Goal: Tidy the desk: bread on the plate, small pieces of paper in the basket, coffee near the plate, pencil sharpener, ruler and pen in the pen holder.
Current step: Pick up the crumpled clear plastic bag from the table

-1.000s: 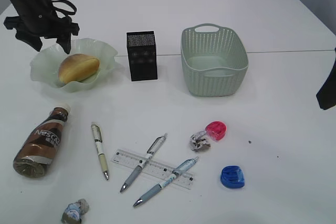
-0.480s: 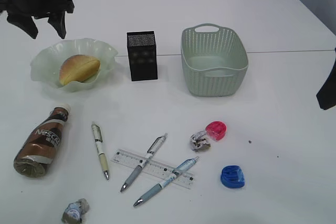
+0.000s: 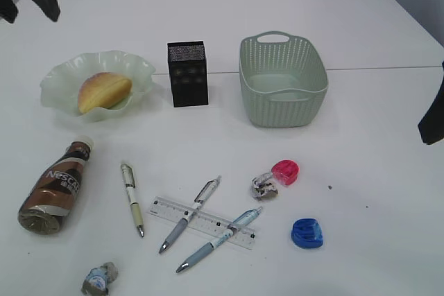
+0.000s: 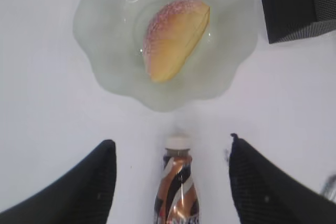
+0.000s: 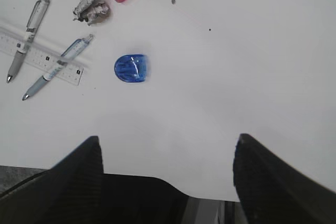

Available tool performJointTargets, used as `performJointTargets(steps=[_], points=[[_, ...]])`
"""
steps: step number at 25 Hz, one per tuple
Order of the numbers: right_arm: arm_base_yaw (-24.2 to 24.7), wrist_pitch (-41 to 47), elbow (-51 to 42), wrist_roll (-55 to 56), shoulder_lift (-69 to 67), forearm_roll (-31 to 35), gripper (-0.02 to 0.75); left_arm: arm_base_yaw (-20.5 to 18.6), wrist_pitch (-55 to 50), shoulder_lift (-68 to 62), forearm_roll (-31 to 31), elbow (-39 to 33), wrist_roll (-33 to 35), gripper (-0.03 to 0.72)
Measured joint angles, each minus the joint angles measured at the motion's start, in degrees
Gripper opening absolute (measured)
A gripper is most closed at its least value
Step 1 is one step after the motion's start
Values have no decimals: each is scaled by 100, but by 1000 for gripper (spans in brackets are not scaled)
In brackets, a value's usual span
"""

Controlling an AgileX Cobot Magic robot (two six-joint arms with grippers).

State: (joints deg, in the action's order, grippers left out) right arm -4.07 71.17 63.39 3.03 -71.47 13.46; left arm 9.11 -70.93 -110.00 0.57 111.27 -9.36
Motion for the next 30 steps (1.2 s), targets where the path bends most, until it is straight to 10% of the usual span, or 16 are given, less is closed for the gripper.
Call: performJointTargets(steps=[16, 30], points=[[-851, 0, 0, 442, 0, 5, 563, 0, -56, 3634, -481, -3252, 16, 487], [-1618, 0, 0, 874, -12, -5, 563, 0, -114, 4807, -757, -3604, 16, 487]])
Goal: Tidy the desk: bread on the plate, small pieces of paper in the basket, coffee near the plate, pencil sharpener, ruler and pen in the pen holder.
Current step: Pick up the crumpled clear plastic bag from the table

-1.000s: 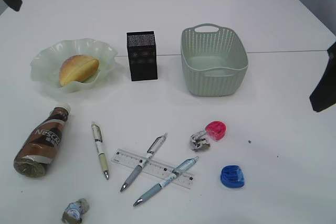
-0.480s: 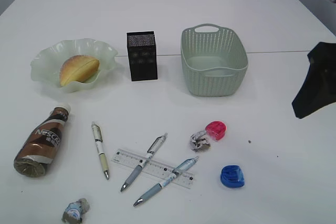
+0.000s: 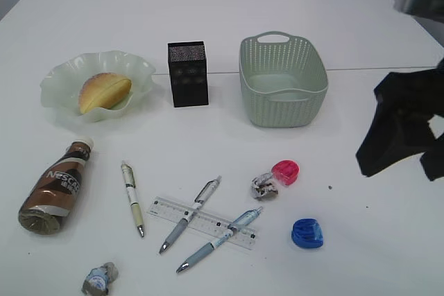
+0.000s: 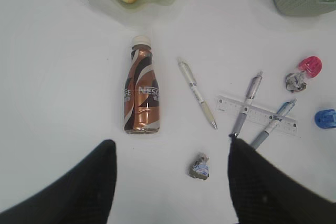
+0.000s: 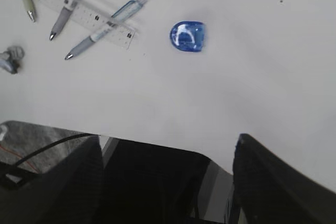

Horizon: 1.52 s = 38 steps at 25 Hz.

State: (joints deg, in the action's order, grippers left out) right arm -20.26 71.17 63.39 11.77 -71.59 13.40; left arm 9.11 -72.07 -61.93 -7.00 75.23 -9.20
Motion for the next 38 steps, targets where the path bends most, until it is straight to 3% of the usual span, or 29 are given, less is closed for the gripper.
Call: performJointTargets(steps=[5, 11, 26, 38], points=[[-696, 0, 0, 13, -360, 23, 563, 0, 0, 0, -35, 0, 0, 487], [-1075, 0, 439, 13, -1085, -44, 563, 0, -10, 0, -60, 0, 0, 487], [-2812, -9, 2905, -179, -3296, -892, 563, 0, -10, 0, 68, 0, 0, 487], [-3320, -22, 4653, -288, -5147, -914, 563, 0, -10, 0, 211, 0, 0, 487]])
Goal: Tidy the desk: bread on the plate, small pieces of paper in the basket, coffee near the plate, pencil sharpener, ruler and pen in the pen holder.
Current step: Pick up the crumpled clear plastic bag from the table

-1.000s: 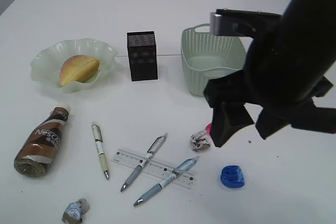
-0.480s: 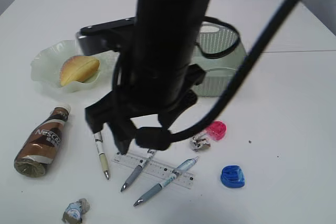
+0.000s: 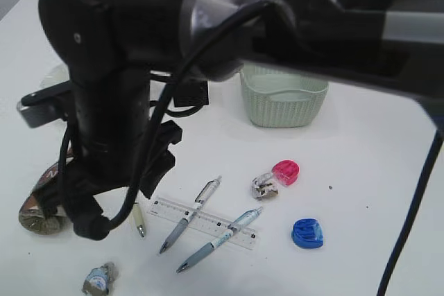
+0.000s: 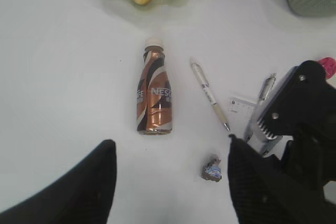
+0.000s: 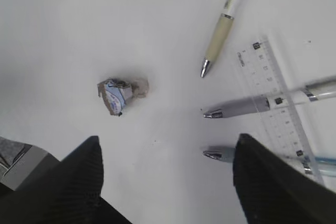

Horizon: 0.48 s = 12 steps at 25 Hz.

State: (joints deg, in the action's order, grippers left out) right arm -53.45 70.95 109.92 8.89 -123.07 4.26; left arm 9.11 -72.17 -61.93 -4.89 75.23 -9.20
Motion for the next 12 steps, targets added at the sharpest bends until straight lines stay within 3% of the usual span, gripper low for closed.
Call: performJointTargets(steps=[12], points=[[-408, -34, 72, -63, -853, 92, 563, 0, 0, 0, 88, 0, 0, 487]])
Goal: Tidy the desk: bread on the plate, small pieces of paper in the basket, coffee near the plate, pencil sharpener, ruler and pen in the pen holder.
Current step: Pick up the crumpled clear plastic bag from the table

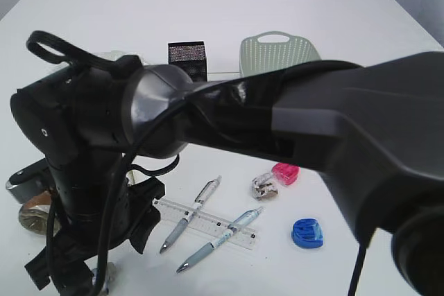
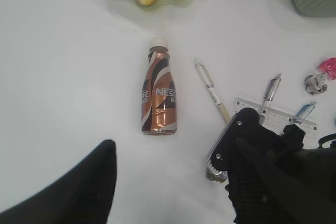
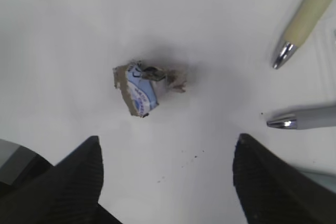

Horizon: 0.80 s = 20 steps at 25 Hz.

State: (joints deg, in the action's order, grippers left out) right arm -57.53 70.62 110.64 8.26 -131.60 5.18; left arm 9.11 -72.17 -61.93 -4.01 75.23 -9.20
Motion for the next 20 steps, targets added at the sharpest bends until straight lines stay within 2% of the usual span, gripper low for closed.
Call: performJointTargets(steps=[20], points=[[0, -793, 75, -26, -41, 244, 563, 0, 0, 0, 63, 0, 0, 487]])
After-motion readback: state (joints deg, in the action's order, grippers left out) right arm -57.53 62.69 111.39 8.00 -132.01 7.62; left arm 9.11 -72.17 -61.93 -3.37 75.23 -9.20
